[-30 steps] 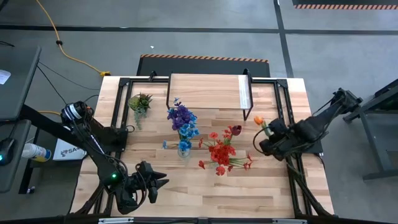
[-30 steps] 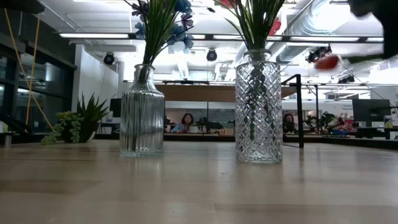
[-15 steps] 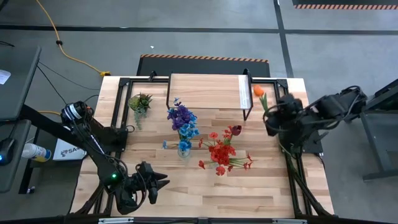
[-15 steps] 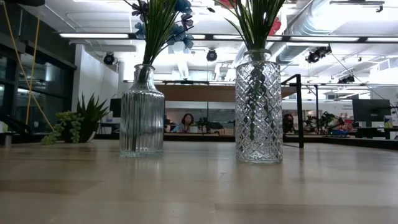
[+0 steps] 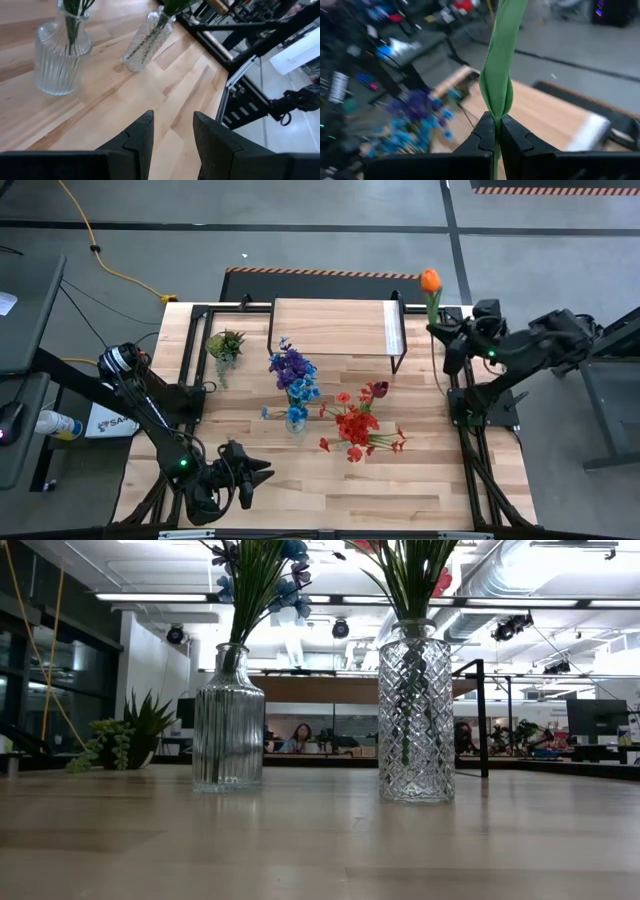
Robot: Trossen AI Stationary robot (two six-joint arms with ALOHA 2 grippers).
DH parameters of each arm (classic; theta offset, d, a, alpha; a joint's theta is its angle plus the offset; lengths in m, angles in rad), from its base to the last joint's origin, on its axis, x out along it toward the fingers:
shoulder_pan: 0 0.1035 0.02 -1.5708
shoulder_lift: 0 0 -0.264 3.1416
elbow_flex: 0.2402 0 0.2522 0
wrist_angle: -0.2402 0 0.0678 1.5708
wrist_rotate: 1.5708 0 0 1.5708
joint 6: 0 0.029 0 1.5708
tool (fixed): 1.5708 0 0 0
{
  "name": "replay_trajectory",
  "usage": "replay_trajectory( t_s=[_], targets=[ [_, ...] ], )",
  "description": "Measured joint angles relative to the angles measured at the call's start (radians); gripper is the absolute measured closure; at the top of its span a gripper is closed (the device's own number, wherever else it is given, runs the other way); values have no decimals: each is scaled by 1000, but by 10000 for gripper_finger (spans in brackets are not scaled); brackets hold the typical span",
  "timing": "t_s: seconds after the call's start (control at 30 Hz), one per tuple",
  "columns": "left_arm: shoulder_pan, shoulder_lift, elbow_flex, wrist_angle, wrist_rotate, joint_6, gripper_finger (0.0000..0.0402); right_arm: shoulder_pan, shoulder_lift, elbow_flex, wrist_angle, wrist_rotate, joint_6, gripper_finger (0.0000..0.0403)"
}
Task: Pick and place flowers into a vace then onto a shelf
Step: Put the orange tulip into the left transparent vase
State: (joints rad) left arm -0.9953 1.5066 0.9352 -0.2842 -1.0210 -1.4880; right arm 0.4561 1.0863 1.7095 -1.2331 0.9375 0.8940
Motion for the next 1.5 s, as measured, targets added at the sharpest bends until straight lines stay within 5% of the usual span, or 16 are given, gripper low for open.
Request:
replay_trajectory(
  t_s=[0.37, 0.6, 1.1, 1.5],
  targets=[
    [0, -27, 0, 155, -91, 124, 231, 2, 41, 4, 566, -126, -460, 402],
    [0, -120, 0, 352, -127, 413, 231, 3, 113, 4, 850, -315, -639, 402],
    [0, -262, 0, 1032, -28, 1349, 231, 2, 286, 4, 1153, -640, -695, 402],
    [1, -323, 0, 1184, 42, 1646, 231, -34, 436, 4, 1276, -763, -621, 402]
  ],
)
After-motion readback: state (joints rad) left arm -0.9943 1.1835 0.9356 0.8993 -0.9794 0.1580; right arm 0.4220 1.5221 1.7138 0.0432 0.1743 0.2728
